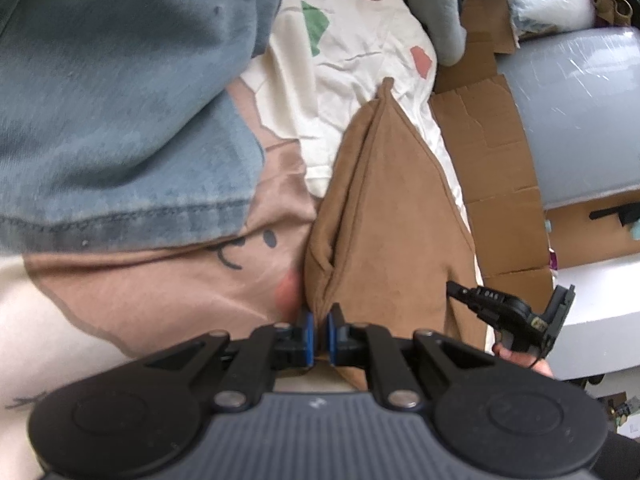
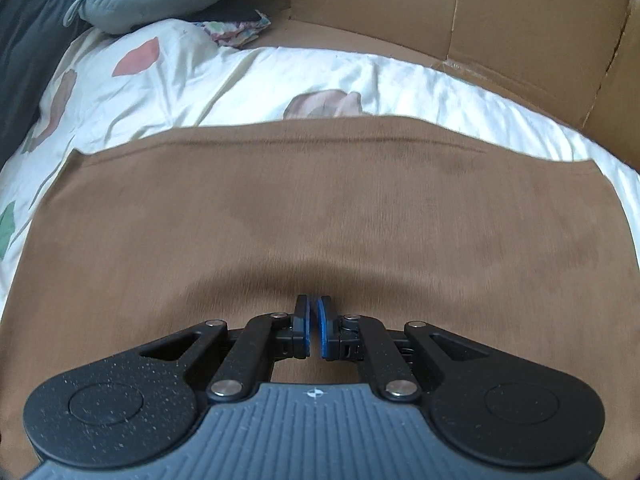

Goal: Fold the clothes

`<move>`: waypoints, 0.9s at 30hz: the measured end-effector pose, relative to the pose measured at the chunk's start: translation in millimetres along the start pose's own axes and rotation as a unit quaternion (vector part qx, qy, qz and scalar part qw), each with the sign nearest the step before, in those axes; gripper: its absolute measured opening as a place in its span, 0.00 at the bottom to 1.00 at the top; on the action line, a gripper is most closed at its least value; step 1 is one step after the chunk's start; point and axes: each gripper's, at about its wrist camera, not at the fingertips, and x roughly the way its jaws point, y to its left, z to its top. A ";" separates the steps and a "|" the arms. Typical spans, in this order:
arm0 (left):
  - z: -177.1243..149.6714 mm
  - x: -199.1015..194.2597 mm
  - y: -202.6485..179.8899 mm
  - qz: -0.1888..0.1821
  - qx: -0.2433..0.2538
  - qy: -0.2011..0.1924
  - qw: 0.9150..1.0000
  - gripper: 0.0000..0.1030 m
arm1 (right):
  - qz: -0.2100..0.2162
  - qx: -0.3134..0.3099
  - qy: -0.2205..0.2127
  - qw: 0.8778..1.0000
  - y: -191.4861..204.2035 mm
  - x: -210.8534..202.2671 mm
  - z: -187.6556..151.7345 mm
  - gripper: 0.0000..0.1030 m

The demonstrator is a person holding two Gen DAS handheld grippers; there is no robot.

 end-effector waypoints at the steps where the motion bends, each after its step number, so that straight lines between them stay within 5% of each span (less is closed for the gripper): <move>1: 0.2 0.4 0.2 0.000 0.000 0.001 1.000 0.07 | -0.002 0.000 -0.002 1.000 -0.1 2.3 3.6 0.07; 27: 1.9 3.5 -2.5 -0.001 0.004 0.011 1.000 0.07 | -0.035 0.007 -0.030 0.999 2.3 56.7 90.9 0.09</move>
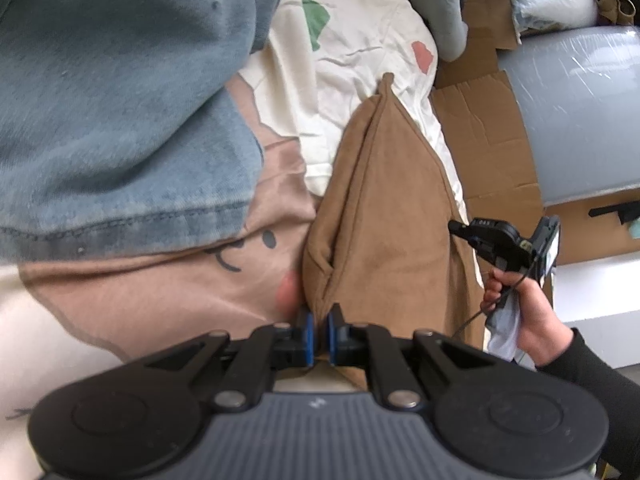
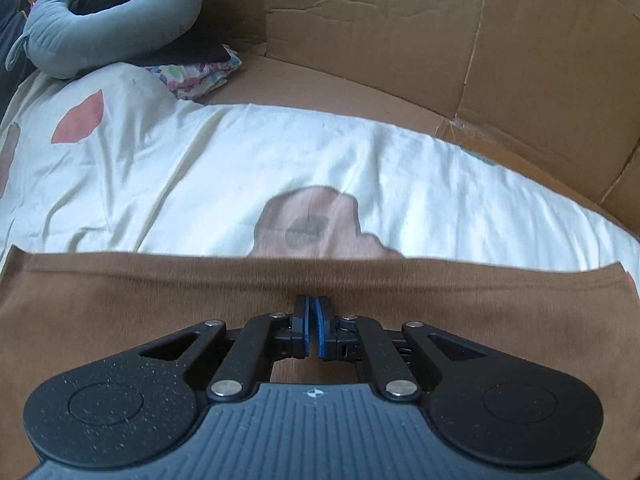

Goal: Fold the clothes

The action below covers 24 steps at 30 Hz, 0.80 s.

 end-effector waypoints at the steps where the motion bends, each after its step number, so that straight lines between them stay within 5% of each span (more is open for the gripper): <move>1: 0.2 -0.3 -0.2 0.000 0.002 0.001 1.000 0.07 | 0.002 -0.001 0.000 1.000 -0.7 -0.8 3.4 0.11; 3: 2.2 -1.3 -1.7 -0.003 0.005 0.002 1.000 0.07 | 0.007 -0.004 -0.005 1.000 -4.4 -10.8 11.1 0.23; 5: 4.6 -2.4 -3.4 -0.006 0.007 0.003 1.000 0.07 | 0.014 -0.008 -0.015 1.000 -8.5 -23.8 18.6 0.49; 12: 8.8 -10.7 -17.1 -0.018 0.015 0.008 1.000 0.07 | 0.046 -0.034 -0.013 0.998 -23.2 -81.7 15.4 0.53; 24: 24.2 -22.0 -60.5 -0.046 0.039 0.014 0.998 0.07 | 0.089 -0.082 -0.021 0.992 18.3 -187.8 -71.9 0.60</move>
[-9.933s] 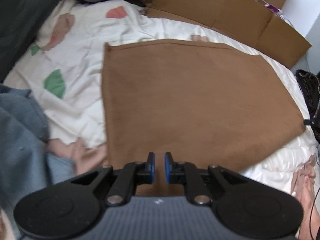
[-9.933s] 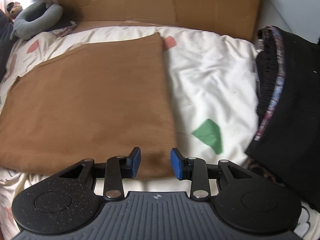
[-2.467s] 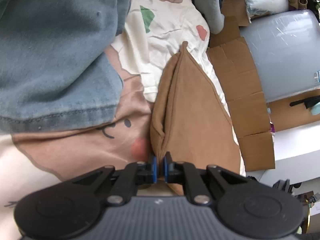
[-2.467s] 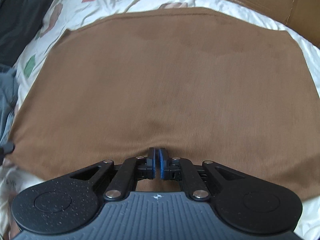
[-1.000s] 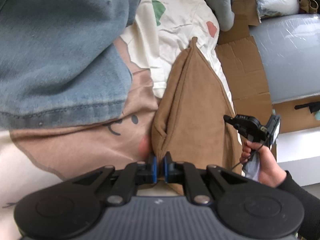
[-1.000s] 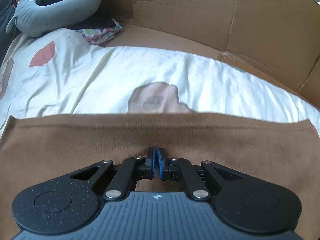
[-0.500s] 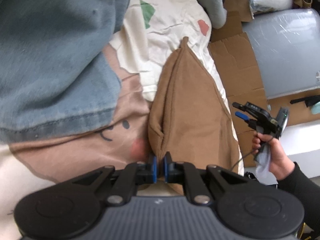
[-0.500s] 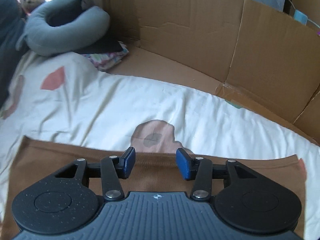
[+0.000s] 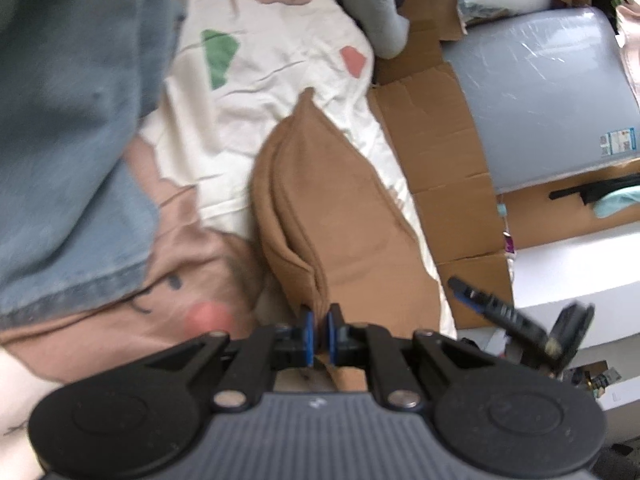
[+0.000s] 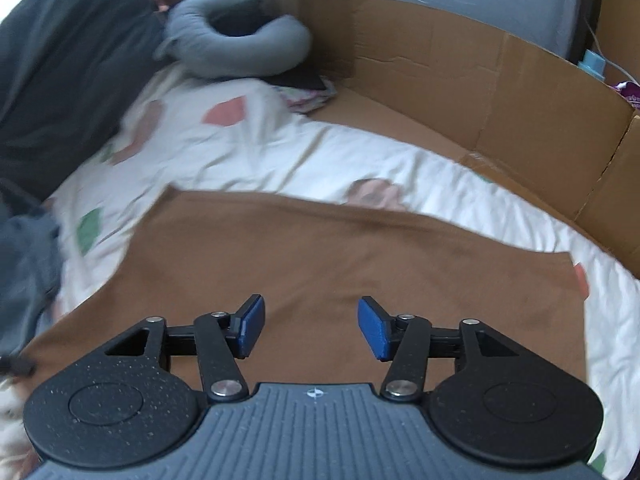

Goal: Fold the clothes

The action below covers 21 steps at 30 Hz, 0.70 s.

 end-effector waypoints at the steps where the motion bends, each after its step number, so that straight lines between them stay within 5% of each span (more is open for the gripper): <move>1: 1.5 0.5 -3.6 -0.002 0.000 0.002 1.000 0.07 | 0.006 -0.005 -0.001 1.000 9.0 -5.2 -5.2 0.60; 9: 8.5 2.3 -26.3 -0.008 -0.001 0.019 1.000 0.07 | 0.043 -0.037 -0.009 0.998 72.8 -38.8 -36.4 0.61; 21: 16.1 0.8 -34.7 -0.023 -0.009 0.036 0.999 0.07 | 0.075 -0.177 -0.022 0.981 167.3 -54.4 -57.4 0.63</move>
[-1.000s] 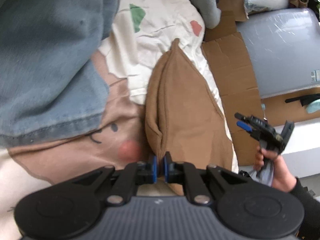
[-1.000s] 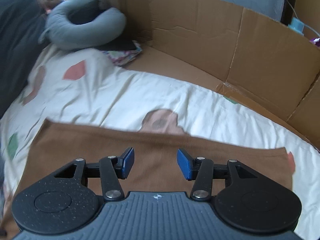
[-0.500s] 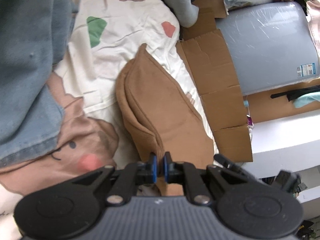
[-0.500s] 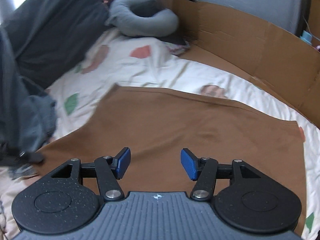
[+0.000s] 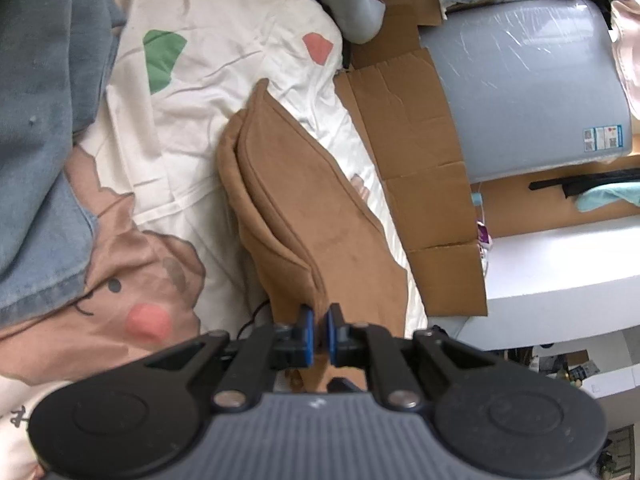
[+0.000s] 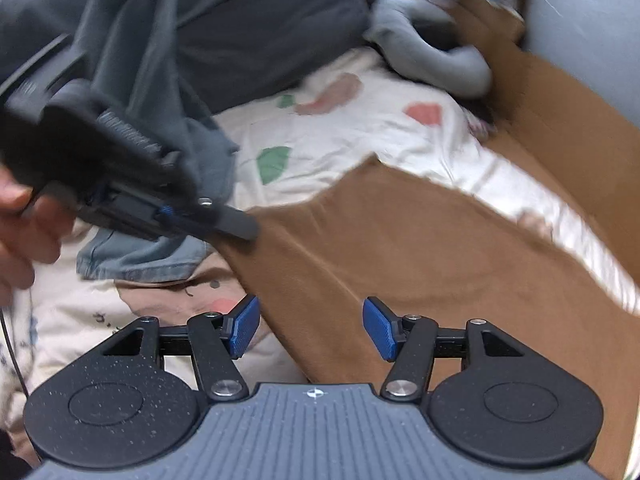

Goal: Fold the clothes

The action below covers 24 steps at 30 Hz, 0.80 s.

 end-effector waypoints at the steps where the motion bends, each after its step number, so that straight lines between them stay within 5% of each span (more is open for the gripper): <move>1: 1.2 -0.4 0.2 -0.001 -0.002 0.001 1.000 0.07 | -0.006 -0.010 -0.005 1.000 4.8 0.6 2.8 0.66; 12: 4.9 -7.1 4.8 -0.016 -0.020 -0.003 1.000 0.07 | -0.047 -0.110 -0.014 0.993 39.6 29.1 22.7 0.65; 21: 2.0 -7.7 7.7 -0.021 -0.025 -0.002 0.999 0.06 | -0.047 -0.150 0.003 0.988 61.2 56.6 20.1 0.36; 24: 6.7 -19.8 10.1 -0.035 -0.035 -0.019 0.999 0.03 | -0.052 -0.156 -0.003 0.986 63.6 57.0 20.1 0.12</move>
